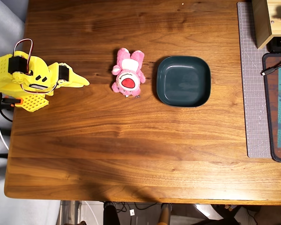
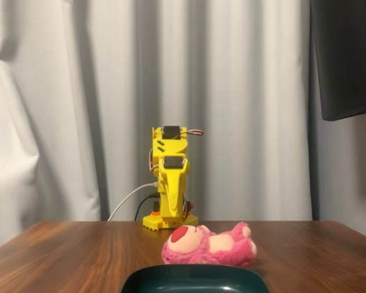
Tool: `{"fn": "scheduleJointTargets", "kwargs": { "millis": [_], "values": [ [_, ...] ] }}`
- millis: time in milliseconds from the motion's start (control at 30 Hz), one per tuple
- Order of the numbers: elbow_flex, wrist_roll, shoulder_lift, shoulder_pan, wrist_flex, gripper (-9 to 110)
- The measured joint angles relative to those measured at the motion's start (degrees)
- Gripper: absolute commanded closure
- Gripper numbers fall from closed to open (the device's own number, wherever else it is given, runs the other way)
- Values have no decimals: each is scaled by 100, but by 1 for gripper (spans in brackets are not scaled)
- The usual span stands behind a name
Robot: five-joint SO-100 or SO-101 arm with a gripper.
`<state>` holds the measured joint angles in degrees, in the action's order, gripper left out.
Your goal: Grasp a strawberry bear and put it in the bin.
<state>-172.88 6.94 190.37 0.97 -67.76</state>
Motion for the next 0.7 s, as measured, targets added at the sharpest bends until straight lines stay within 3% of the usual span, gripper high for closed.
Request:
{"fn": "scheduleJointTargets", "kwargs": {
  "millis": [233, 433, 700],
  "values": [
    [3103, 0, -4052, -255, 229, 101],
    [5845, 0, -7356, -492, -352, 99],
    [7286, -9, -9448, 246, -378, 86]
  ]
}}
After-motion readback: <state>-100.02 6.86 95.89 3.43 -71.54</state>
